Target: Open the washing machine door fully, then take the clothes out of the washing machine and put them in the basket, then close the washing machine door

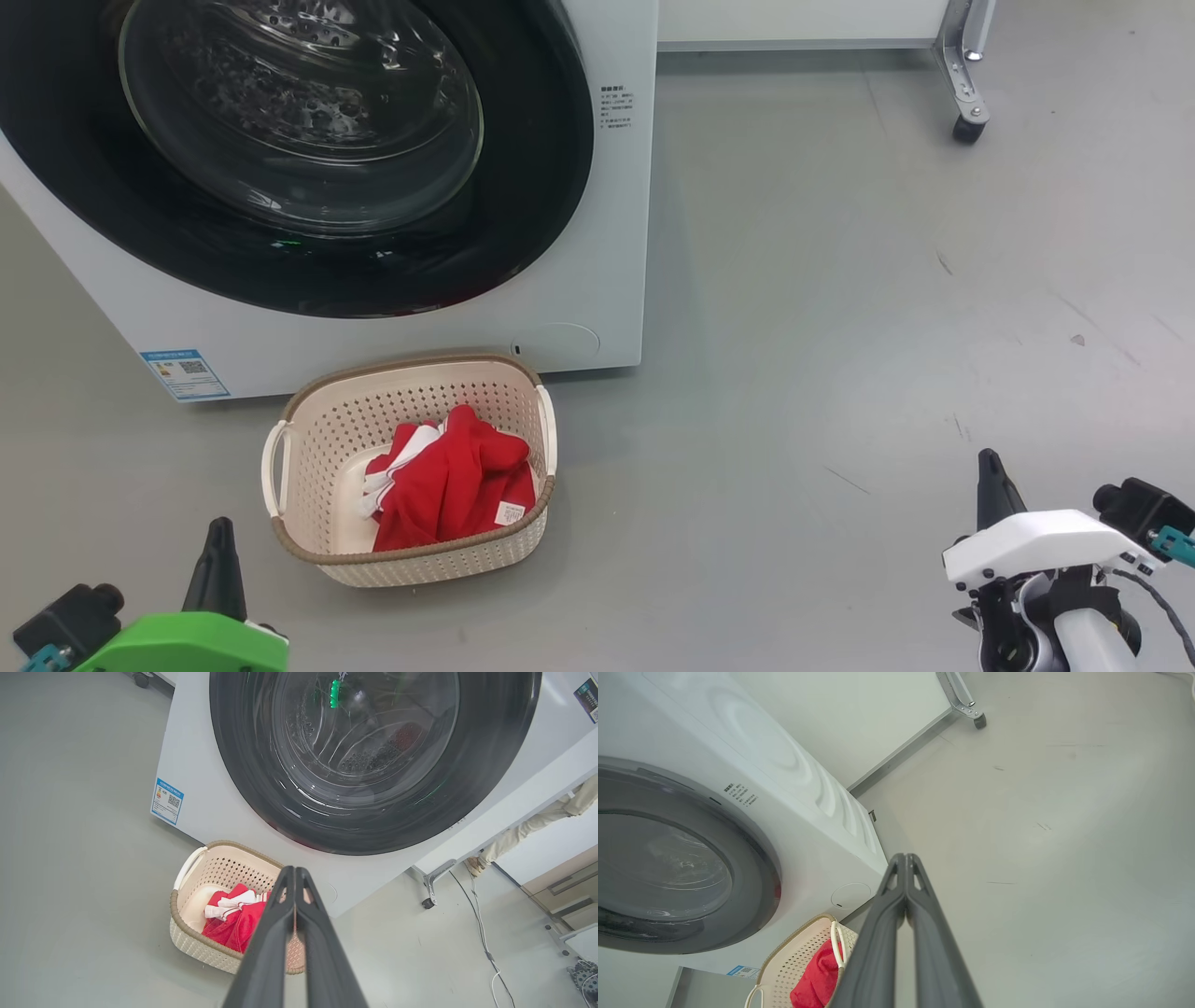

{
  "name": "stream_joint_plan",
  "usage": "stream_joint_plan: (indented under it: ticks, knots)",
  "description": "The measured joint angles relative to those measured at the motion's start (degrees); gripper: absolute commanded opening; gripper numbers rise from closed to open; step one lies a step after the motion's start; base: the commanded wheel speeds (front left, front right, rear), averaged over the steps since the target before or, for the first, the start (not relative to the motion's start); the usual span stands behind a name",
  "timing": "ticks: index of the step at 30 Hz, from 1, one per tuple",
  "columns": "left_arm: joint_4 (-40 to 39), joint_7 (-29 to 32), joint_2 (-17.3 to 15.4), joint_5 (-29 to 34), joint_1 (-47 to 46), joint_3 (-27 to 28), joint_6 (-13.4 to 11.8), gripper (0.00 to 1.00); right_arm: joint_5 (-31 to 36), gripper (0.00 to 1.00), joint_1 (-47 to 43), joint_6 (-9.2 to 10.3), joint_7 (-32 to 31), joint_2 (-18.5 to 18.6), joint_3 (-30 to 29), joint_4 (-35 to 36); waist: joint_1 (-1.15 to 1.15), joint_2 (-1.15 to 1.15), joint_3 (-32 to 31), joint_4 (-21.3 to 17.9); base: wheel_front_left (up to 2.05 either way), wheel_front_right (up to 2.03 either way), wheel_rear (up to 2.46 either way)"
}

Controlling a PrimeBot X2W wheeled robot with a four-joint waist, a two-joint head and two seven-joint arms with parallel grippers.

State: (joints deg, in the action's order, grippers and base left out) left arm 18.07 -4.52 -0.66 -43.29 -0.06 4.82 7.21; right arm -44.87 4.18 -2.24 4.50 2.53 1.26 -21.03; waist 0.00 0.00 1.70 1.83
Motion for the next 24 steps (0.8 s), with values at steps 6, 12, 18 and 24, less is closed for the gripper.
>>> stream_joint_plan:
  ticks: [6,12,18,24]
  knots:
    - [-0.1,1.0,0.0,-4.7,-0.3,0.1,0.0,0.0,-4.5,0.0,0.0,-0.32,-1.0,0.0,-0.9,0.4,0.0,0.0,-0.1,-0.2,0.0,0.0,0.0]
    - [-0.1,2.1,-0.1,-9.1,-0.8,0.1,0.0,0.0,-8.8,0.0,0.0,-0.74,-2.0,-0.1,-1.8,0.8,0.0,0.0,-0.3,-0.3,0.0,0.0,0.0]
    - [-0.4,3.4,-0.1,-13.5,-1.0,0.2,0.0,0.0,-13.1,0.0,0.0,-1.23,-3.2,-0.1,-2.7,1.2,0.0,0.0,-0.4,-0.5,0.0,0.0,0.0]
    - [-0.5,4.5,-0.2,-18.0,-1.1,0.2,0.0,0.0,-17.5,0.0,0.0,-1.75,-4.3,-0.1,-3.6,1.7,0.0,0.0,-0.6,-0.7,0.0,0.0,0.0]
